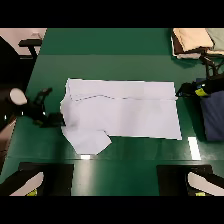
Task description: Fold the shirts.
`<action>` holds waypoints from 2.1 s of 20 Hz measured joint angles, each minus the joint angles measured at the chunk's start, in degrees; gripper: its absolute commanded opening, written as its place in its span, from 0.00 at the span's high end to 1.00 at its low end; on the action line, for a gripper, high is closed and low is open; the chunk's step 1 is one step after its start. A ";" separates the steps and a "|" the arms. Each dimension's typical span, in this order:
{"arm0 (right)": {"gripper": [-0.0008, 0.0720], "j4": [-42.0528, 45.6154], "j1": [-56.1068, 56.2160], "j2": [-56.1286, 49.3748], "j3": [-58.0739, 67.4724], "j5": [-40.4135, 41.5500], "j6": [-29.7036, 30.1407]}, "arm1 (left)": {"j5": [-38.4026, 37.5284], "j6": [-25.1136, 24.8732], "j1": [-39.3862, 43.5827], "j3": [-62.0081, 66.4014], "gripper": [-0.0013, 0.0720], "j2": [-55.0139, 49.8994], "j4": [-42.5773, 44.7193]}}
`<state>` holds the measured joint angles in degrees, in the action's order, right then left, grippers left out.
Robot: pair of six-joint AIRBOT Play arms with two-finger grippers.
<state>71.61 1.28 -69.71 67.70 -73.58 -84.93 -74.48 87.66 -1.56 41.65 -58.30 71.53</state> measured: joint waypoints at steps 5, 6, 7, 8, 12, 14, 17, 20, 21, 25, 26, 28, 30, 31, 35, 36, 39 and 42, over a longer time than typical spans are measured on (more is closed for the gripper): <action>0.37 -0.04 -0.02 4.20 -2.36 1.99 0.02 | 4.07 0.87 0.00 -12.57 0.25 4.92 -6.80; 0.37 -0.04 -0.02 4.59 -2.49 2.25 0.02 | 5.57 0.79 0.00 -14.05 0.25 5.27 -8.52; 0.37 -0.07 -0.02 4.83 -2.62 2.34 0.02 | 6.93 0.61 0.00 -15.08 0.25 5.51 -10.16; 0.37 -0.07 -0.02 4.96 -2.71 2.38 0.02 | 7.91 0.52 -0.07 -16.00 0.25 5.77 -11.74; 0.37 -0.09 -0.02 5.35 -2.86 2.43 0.02 | 11.98 -0.22 0.02 -17.86 0.69 6.05 -15.91; 0.37 -0.09 -0.04 5.42 -2.89 2.19 0.02 | 13.49 -1.07 0.00 -18.18 0.95 5.92 -16.02; 0.37 0.17 -1.16 5.46 -3.50 0.09 0.24 | 12.96 -2.69 0.00 -16.52 0.96 6.45 -18.49; 0.36 0.79 -5.70 5.49 -7.85 -3.19 1.01 | 10.58 -3.30 0.02 -13.49 0.95 8.68 -18.45; 0.28 1.27 -8.20 5.49 -10.43 -4.22 1.09 | 9.75 -3.39 0.02 -12.57 0.95 9.44 -18.25; 0.22 0.98 -19.34 5.51 -21.99 -5.84 1.66 | 7.39 -3.65 0.02 -10.38 0.95 11.02 -17.84; 0.29 0.11 -21.51 5.51 -24.59 -5.79 2.29 | 7.30 -3.69 0.00 -10.16 0.95 11.17 -17.75; 0.30 -2.29 -24.74 5.51 -29.38 -4.98 3.61 | 7.23 -3.69 0.00 -9.86 0.95 11.39 -17.70; 0.37 -5.44 -25.86 5.57 -32.89 -3.87 4.59 | 7.39 -3.69 0.00 -9.73 0.95 11.50 -17.68; 0.40 -6.91 -25.51 5.57 -34.10 -3.28 5.01 | 7.48 -3.69 0.00 -9.66 0.95 11.54 -17.75; 0.97 -9.20 -20.85 5.53 -36.44 1.44 5.86 | 7.80 -3.69 0.00 -9.57 0.96 11.58 -17.86; 0.97 -9.77 -19.50 5.53 -36.70 2.03 6.01 | 7.34 -3.69 0.00 -9.57 0.96 11.58 -17.84; 0.97 -8.92 -16.33 5.66 -35.69 2.05 6.32 | 3.78 -3.45 0.02 -9.57 0.96 13.14 -16.31; 0.97 -4.09 -14.08 8.13 -31.89 -1.22 6.40 | -1.18 -0.74 0.00 -9.57 0.96 18.78 -11.26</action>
<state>67.53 -12.80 -61.58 35.81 -74.81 -78.52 -75.66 86.91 -1.56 32.08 -39.53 60.27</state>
